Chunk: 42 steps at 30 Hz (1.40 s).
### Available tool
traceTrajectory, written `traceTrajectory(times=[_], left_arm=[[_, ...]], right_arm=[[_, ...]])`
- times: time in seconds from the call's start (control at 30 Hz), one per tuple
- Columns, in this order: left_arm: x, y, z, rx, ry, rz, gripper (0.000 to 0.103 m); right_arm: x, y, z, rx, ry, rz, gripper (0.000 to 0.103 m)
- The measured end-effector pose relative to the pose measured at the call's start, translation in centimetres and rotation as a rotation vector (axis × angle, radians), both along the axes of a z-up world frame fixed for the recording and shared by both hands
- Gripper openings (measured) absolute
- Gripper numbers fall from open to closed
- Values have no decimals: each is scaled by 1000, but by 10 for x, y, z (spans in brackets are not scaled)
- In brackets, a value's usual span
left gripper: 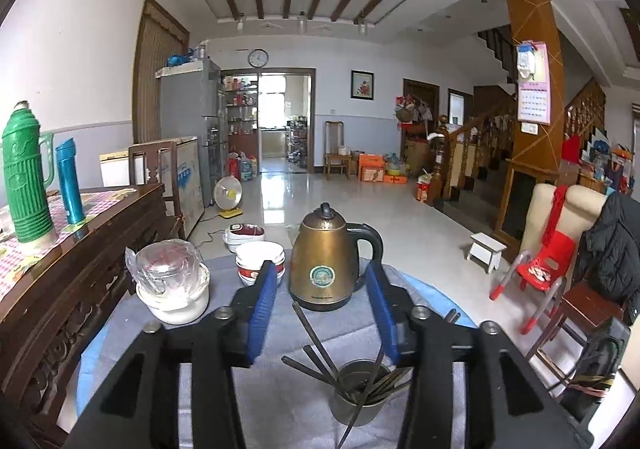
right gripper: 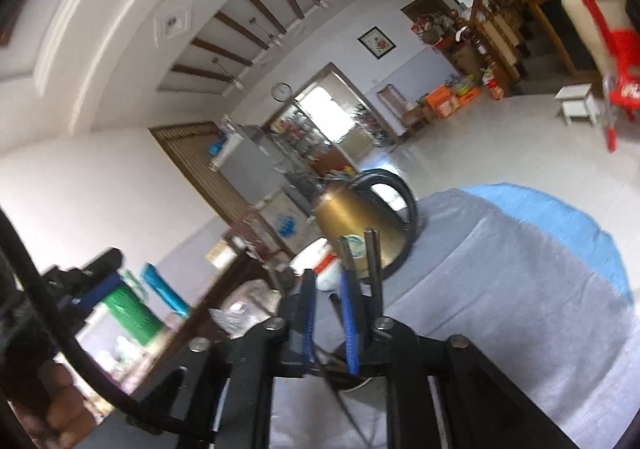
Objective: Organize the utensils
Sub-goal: 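Lower both chopsticks into the grey holder and open both grippers, then withdraw both open grippers up and away from the holder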
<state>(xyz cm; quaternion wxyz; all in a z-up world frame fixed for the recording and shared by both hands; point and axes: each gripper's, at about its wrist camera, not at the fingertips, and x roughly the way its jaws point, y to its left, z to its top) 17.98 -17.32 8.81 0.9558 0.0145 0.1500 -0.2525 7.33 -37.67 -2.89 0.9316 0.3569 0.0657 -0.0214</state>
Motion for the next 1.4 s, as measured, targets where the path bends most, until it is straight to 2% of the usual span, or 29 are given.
traceTrajectory(times=[0.03,0.07,0.1,0.17,0.23,0.37,0.43,0.47,0.53,0.73,0.8,0.93,1.1,1.23,1.4], left_arm=[[0,-2,0,11,-4,-4,55],[-1,-3,0,19,-9,-2,57],[-1,-4,0,30,-14,-1,57],[1,-9,-1,46,-10,-7,57],[3,-15,-2,65,-2,-8,57],[5,-37,-9,141,3,-15,57],[4,-47,-12,179,-4,-22,57],[5,-53,-14,204,-6,-26,57],[8,-63,-19,239,9,-40,57],[30,-77,-30,283,104,-72,57],[32,-82,-35,299,118,-82,57],[35,-96,-46,353,147,-107,57],[43,-107,-52,365,194,-129,57],[42,-115,-55,396,194,-145,57],[53,-116,-61,403,235,-154,56]], right_arm=[[-6,-1,-3,8,-22,4,56],[-14,-3,-6,15,-53,0,70],[-24,-5,-9,16,-92,-20,75],[-36,-10,-14,7,-119,-50,75],[-41,-20,-27,21,-93,-83,75],[-33,-55,-78,180,3,-104,72],[-25,-66,-100,209,68,-107,58],[-21,-69,-107,216,88,-99,55],[-11,-73,-125,244,138,-55,43],[3,-66,-148,193,191,-40,40],[2,-67,-148,201,166,-33,39],[6,-68,-148,170,193,-48,39],[6,-57,-139,57,219,-65,39],[3,-61,-142,79,225,-80,39],[7,-61,-143,76,240,-84,39]])
